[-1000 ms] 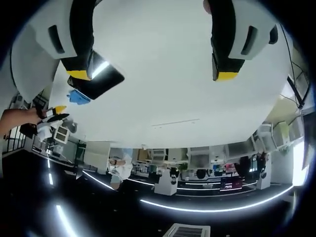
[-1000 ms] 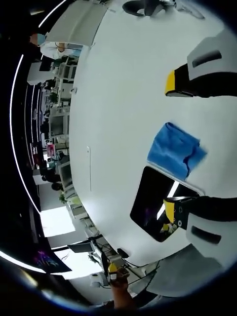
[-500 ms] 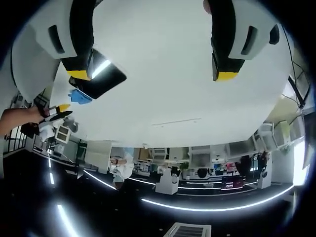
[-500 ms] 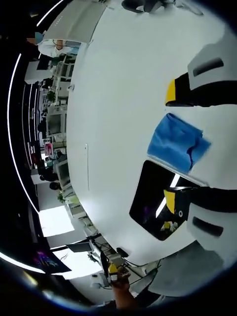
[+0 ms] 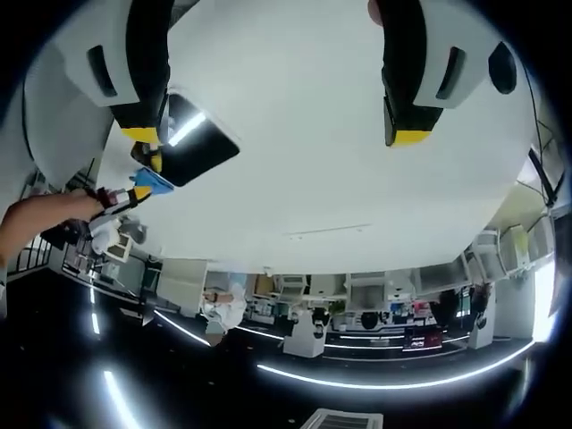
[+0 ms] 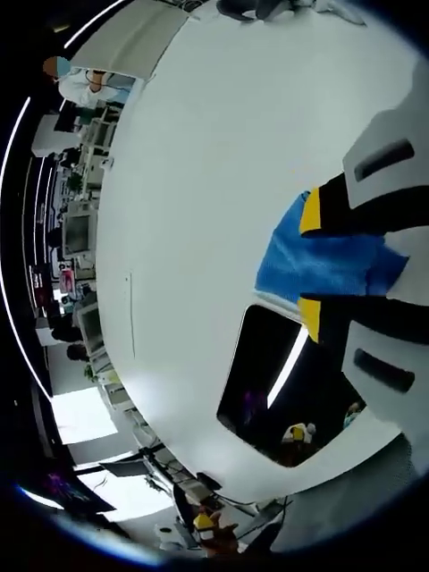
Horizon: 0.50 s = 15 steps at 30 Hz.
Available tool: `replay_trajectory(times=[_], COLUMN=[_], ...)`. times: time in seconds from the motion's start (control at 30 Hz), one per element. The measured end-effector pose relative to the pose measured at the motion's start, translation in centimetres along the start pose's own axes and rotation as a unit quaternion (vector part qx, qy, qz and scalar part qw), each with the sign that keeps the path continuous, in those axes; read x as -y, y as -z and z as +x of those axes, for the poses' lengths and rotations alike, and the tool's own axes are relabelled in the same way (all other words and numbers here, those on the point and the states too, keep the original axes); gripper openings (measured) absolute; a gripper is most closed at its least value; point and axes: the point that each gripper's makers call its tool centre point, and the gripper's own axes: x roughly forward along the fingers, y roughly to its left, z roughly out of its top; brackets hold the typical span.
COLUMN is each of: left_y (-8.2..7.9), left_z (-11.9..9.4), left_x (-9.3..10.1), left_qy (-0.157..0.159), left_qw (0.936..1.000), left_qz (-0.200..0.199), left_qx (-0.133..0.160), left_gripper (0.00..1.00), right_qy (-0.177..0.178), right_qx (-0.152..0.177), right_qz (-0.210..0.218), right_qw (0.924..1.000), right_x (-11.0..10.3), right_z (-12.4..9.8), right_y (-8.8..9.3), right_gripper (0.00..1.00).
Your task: Wipe the mirror surface with the cleaning cloth until all visible marks leave the cleaned area.
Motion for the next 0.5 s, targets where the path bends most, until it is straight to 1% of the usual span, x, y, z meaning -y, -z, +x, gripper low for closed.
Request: replay_trajectory(times=[0.03,0.07,0.1,0.17,0.23,0.27,0.33,0.37,0.4,0.5], left_y=[0.0,0.0,0.0,0.1,0.1,0.2,0.4,0.4,0.4,0.4], left_z=[0.0,0.0,0.0,0.0,0.0,0.1,0.2,0.2,0.2,0.2], left_x=[-0.1,-0.1,-0.2,-0.3,-0.1,0.1,0.4,0.5,0.5,0.6], left_qy=[0.0,0.0,-0.001,-0.002,0.002,0.005,0.008,0.008,0.009,0.01], left_qw=[1.0,1.0,1.0,1.0,1.0,1.0,0.9999,0.9999,0.9999,0.9999], left_qz=[0.0,0.0,0.0,0.0,-0.002,-0.003,0.003,0.002,0.001,0.003], left_qx=[0.001,0.001,0.0,-0.001,-0.002,-0.003,-0.008,-0.008,-0.008,-0.009], left_gripper=[0.99,0.99,0.99,0.99,0.99,0.99,0.99,0.99,0.99,0.99], right_qy=[0.001,0.0,-0.004,-0.002,0.009,0.014,0.014,0.014,0.018,0.022], right_qx=[-0.004,-0.002,-0.008,-0.01,-0.008,-0.017,-0.034,-0.025,-0.023,-0.021], right_qz=[0.012,0.009,-0.005,-0.008,-0.003,-0.017,-0.022,-0.02,-0.017,-0.016], right_qw=[0.9999,1.0,0.9999,0.9999,0.9999,0.9996,0.9991,0.9994,0.9994,0.9994], right_x=[-0.2,-0.3,-0.8,-0.8,-0.6,-0.5,-0.6,-0.7,-0.4,-0.5], right_z=[0.1,0.1,0.3,0.5,0.6,0.6,1.0,1.0,1.1,0.9], right_y=[0.0,-0.1,0.1,0.2,0.2,0.5,1.4,1.2,1.3,1.2], right_gripper=[0.17,0.16,0.14,0.11,0.09,0.07,0.03,0.02,0.02,0.0])
